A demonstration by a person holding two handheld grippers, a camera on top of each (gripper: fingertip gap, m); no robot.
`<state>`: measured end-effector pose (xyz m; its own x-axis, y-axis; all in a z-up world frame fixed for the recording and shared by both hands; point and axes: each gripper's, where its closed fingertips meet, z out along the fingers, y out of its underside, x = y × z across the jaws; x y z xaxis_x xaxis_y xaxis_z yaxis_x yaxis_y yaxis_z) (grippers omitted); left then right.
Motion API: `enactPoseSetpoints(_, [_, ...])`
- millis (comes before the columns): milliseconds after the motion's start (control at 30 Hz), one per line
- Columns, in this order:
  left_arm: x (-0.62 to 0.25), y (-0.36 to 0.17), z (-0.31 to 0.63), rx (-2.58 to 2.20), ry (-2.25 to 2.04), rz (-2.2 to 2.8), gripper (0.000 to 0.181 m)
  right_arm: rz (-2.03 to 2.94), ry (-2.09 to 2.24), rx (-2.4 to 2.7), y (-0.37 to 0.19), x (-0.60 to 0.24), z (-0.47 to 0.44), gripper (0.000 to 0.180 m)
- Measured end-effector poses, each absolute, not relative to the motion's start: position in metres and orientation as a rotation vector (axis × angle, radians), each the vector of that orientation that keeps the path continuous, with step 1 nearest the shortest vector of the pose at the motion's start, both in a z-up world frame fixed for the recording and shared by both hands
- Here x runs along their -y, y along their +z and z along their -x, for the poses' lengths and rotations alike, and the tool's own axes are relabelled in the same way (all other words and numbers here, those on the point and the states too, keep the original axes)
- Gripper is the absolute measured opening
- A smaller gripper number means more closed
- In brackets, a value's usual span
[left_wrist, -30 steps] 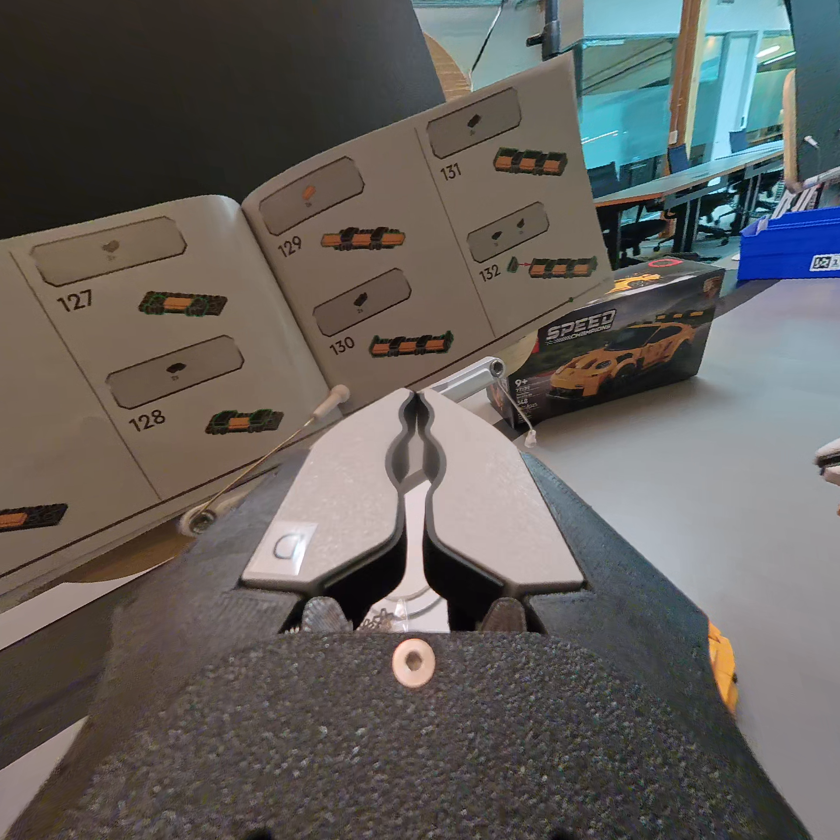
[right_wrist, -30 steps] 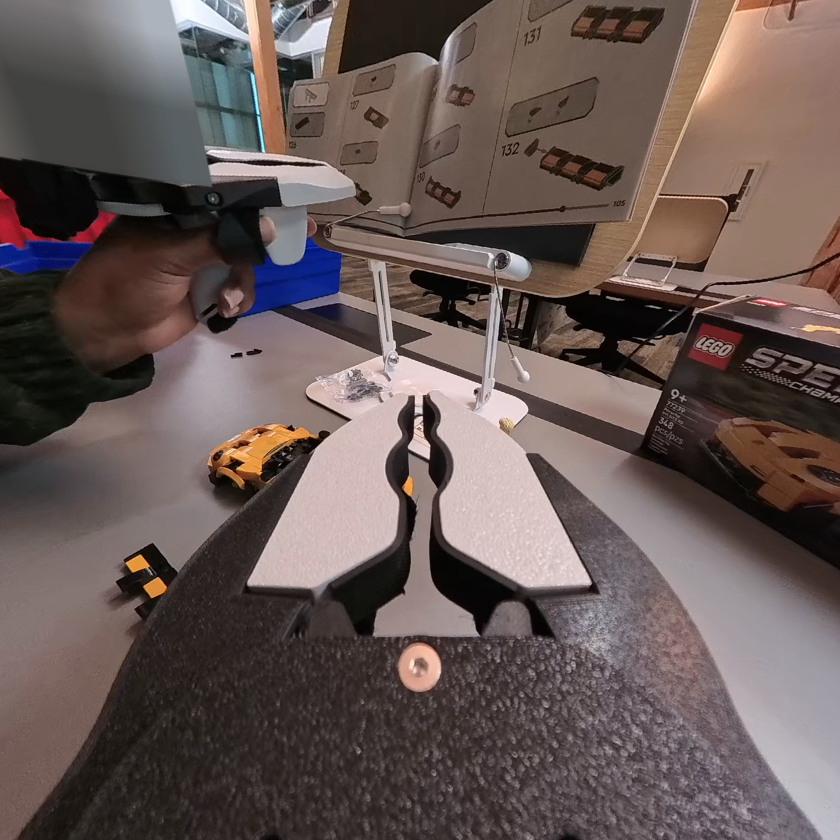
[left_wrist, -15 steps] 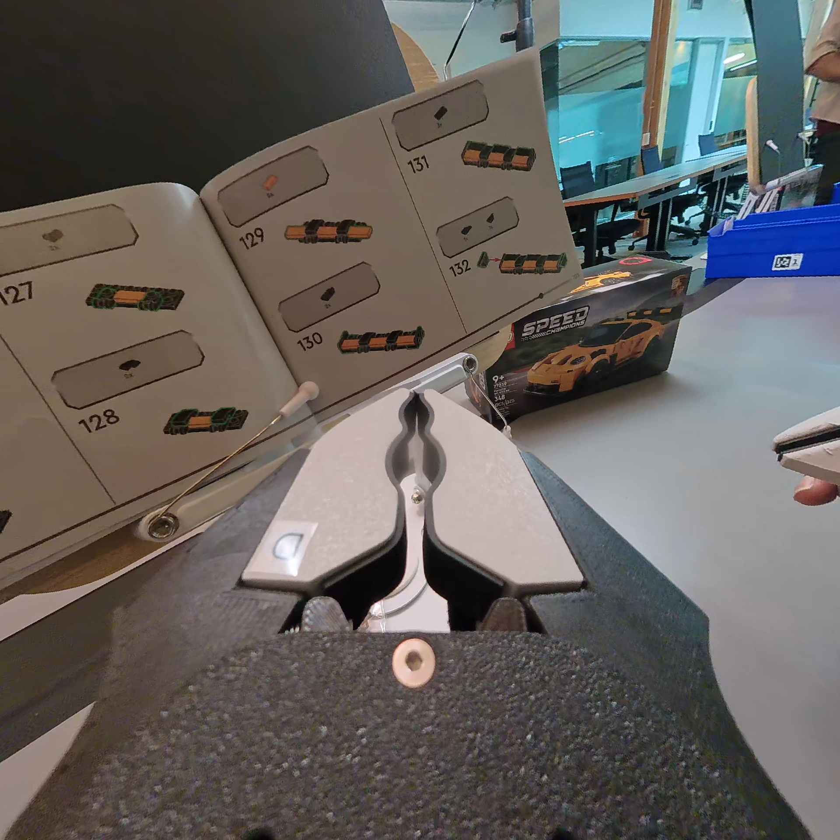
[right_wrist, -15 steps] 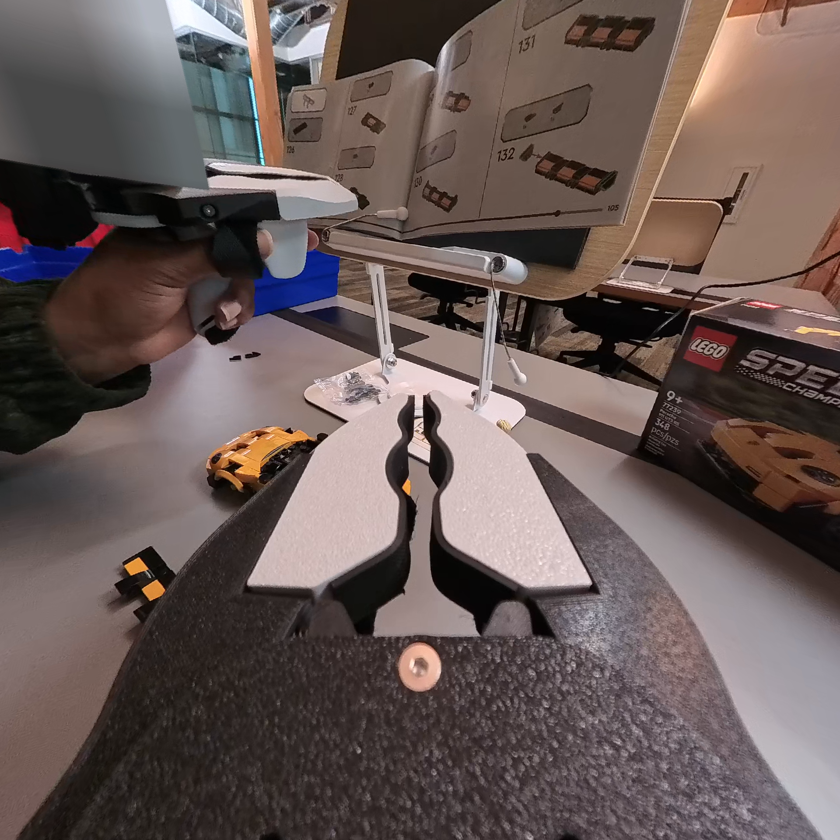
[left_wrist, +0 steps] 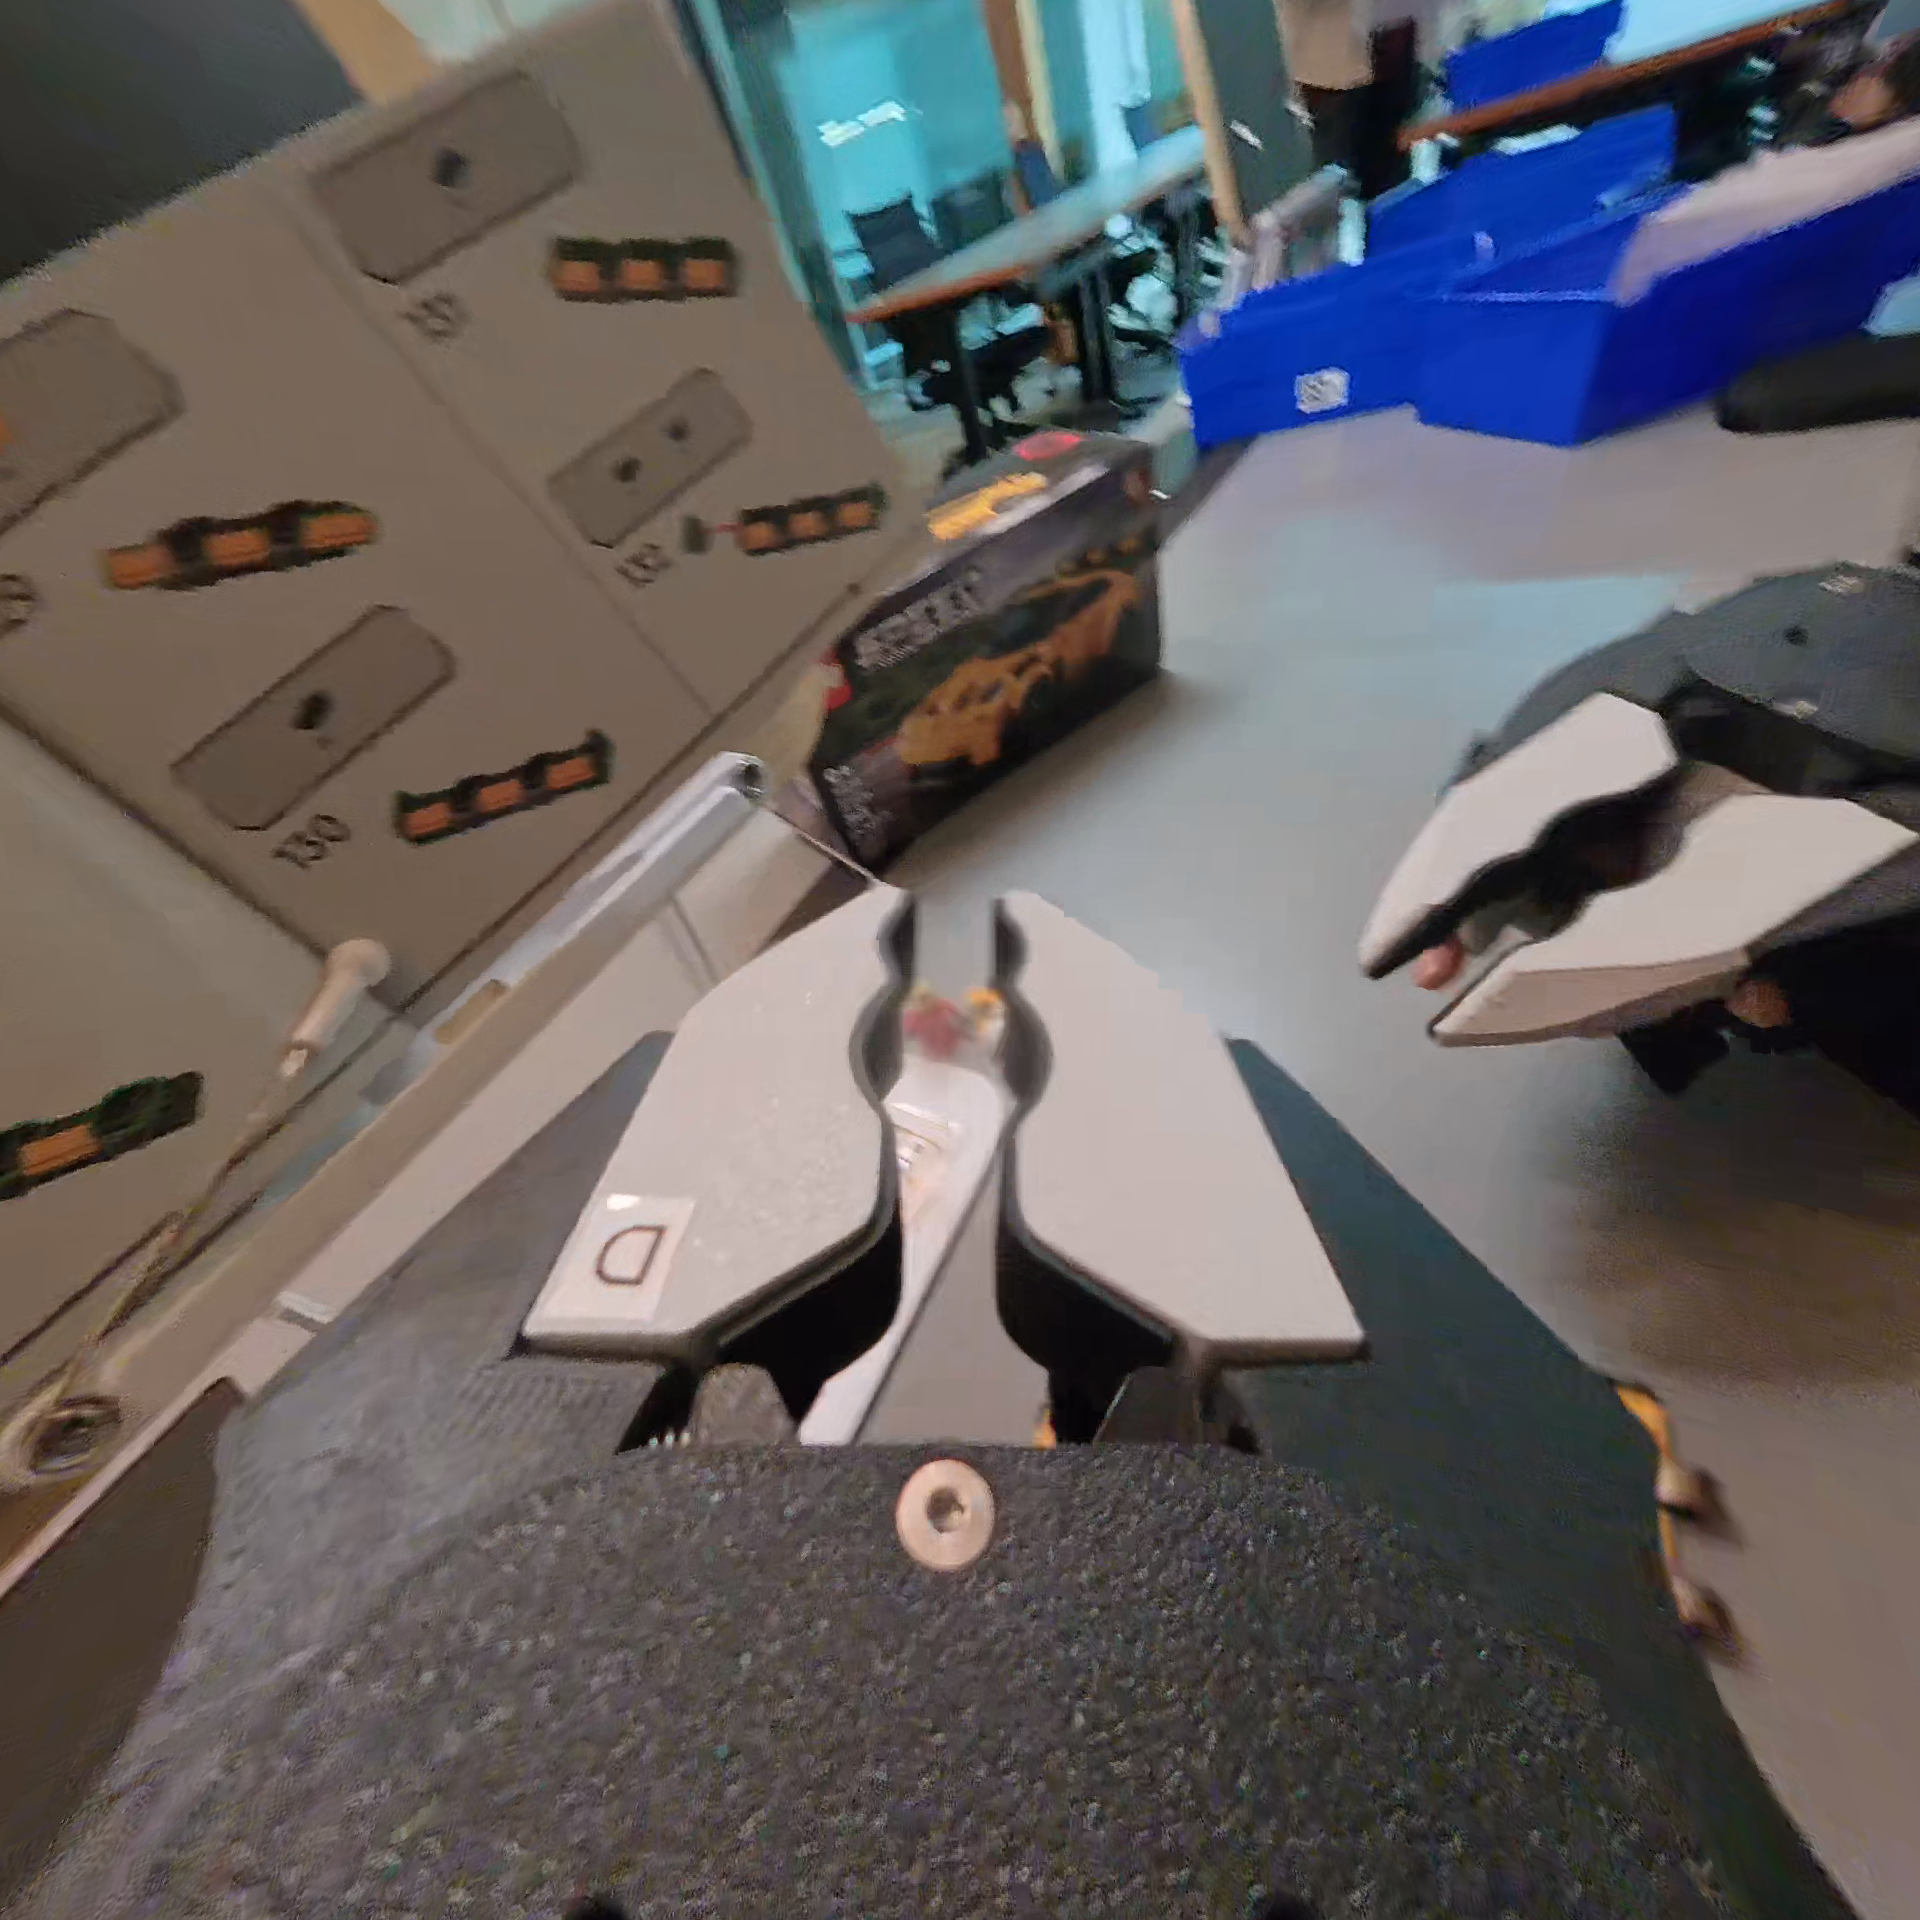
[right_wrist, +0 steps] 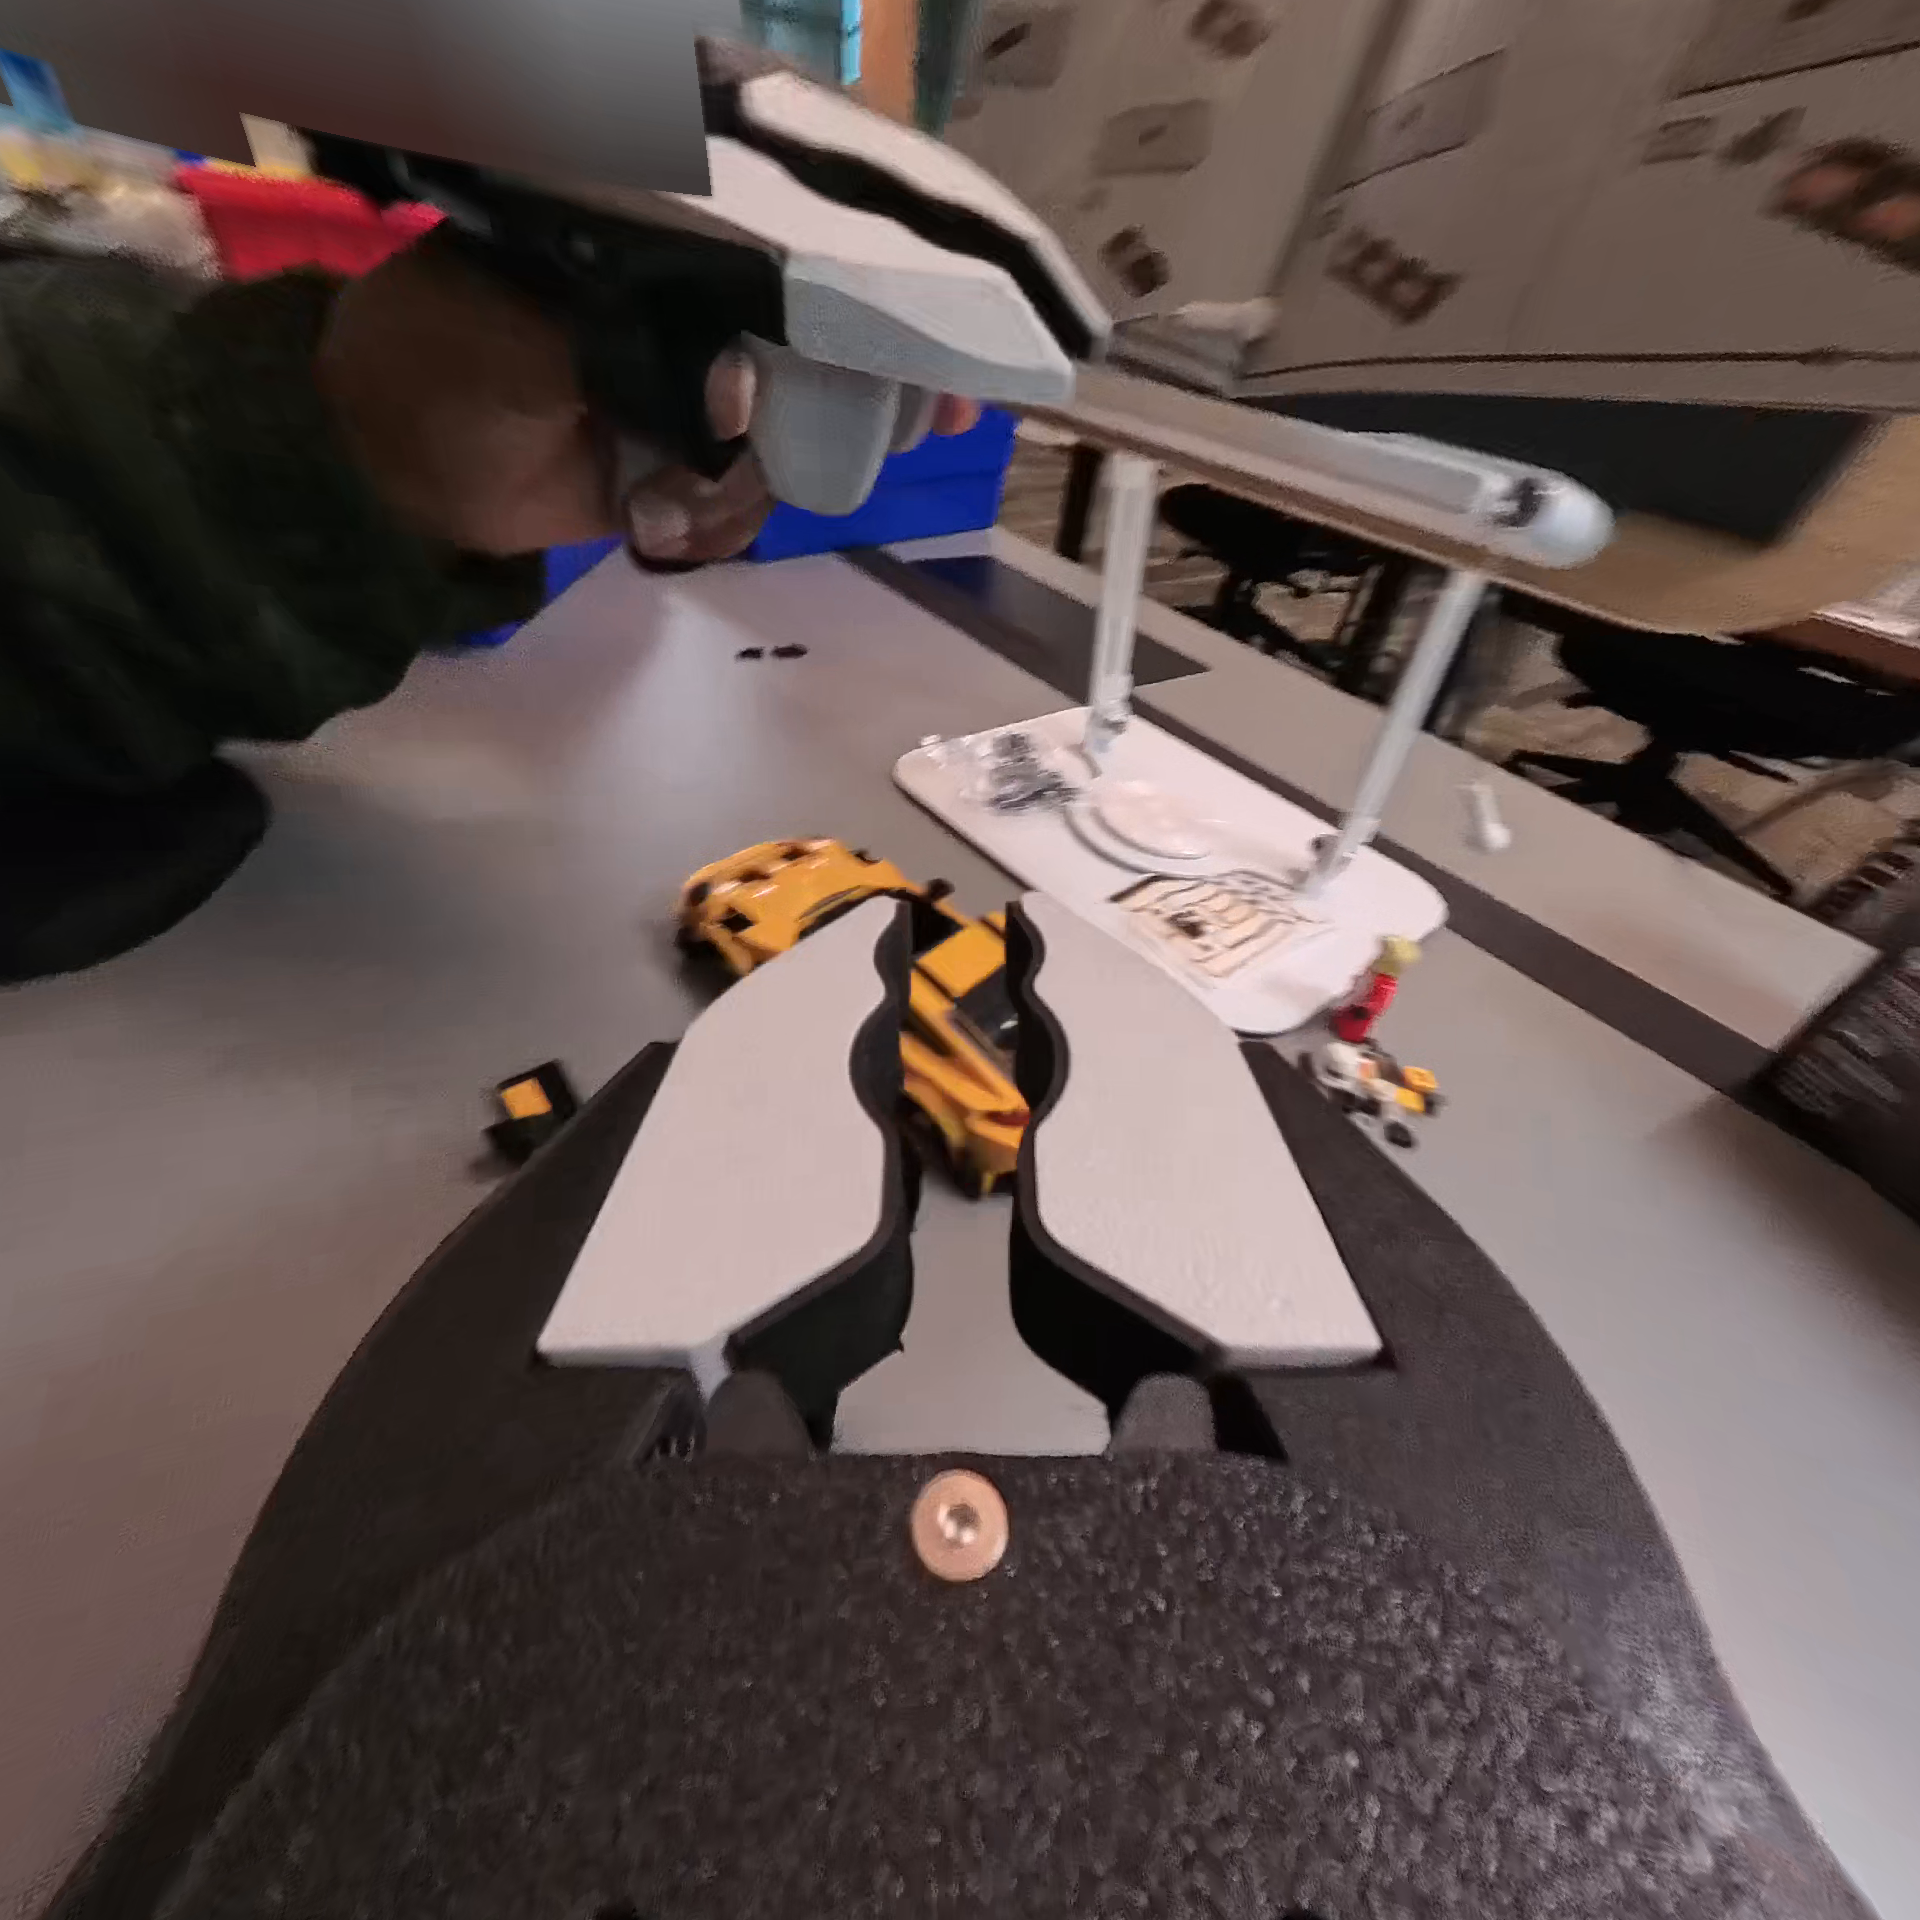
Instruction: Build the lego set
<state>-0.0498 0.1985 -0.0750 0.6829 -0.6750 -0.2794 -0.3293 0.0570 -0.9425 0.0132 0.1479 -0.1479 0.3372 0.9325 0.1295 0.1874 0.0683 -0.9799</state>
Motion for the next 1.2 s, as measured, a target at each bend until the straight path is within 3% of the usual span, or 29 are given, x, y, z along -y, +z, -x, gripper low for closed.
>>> enactPoseSetpoints(400, [-0.058,-0.243,0.054,-1.437,-0.534,2.023,0.038,1.389,0.702,1.922,-0.227,-0.060,0.027,0.020])
enactPoseSetpoints(600, [-0.057,-0.257,0.044,-1.444,-0.556,2.055,0.034,1.434,0.605,2.072,-0.245,-0.056,0.033,0.019])
enactPoseSetpoints(833, [-0.059,-0.257,0.042,-1.417,-0.585,2.040,0.016,1.460,0.593,2.113,-0.250,-0.057,0.033,0.015])
enactPoseSetpoints(1200, [-0.058,-0.257,0.041,-1.450,-0.566,2.028,0.017,1.545,0.788,2.052,-0.247,-0.055,0.032,0.012])
